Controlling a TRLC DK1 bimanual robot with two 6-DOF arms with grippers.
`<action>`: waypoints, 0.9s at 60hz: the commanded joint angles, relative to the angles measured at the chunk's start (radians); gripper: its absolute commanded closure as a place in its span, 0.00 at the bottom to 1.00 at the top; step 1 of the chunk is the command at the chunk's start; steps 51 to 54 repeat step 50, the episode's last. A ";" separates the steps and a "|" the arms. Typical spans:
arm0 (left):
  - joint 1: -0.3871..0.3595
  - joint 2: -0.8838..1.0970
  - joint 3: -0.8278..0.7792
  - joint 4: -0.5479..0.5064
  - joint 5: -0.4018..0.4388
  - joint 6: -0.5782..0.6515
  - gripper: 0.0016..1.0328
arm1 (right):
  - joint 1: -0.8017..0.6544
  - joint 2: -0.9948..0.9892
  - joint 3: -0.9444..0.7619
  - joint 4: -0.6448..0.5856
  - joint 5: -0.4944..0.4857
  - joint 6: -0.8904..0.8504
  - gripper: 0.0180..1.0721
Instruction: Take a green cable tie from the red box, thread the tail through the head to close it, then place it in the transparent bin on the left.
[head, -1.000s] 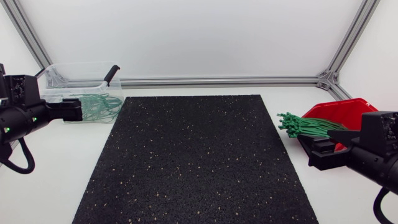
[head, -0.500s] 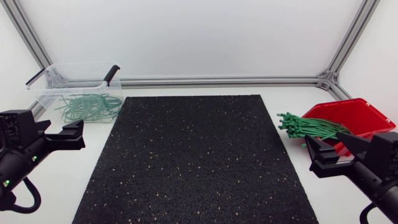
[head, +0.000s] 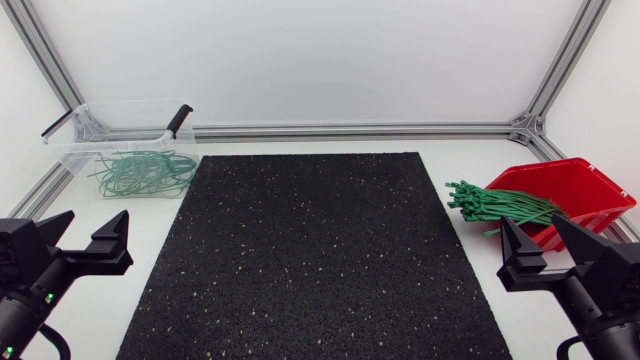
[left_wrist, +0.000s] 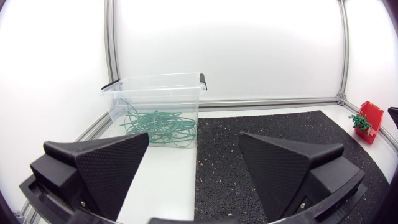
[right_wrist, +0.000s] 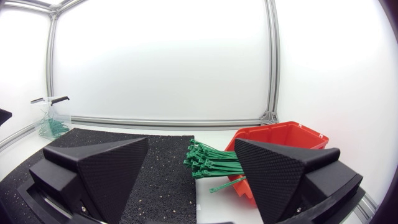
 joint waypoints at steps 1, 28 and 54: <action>0.005 -0.046 -0.039 -0.003 0.014 -0.017 0.03 | -0.006 -0.010 -0.024 0.017 0.006 -0.014 0.04; 0.017 -0.270 -0.147 -0.041 0.060 -0.023 0.03 | -0.006 -0.010 -0.024 0.017 0.006 -0.014 0.04; 0.021 -0.351 -0.186 -0.055 0.076 -0.025 0.03 | -0.006 -0.010 -0.024 0.017 0.006 -0.014 0.04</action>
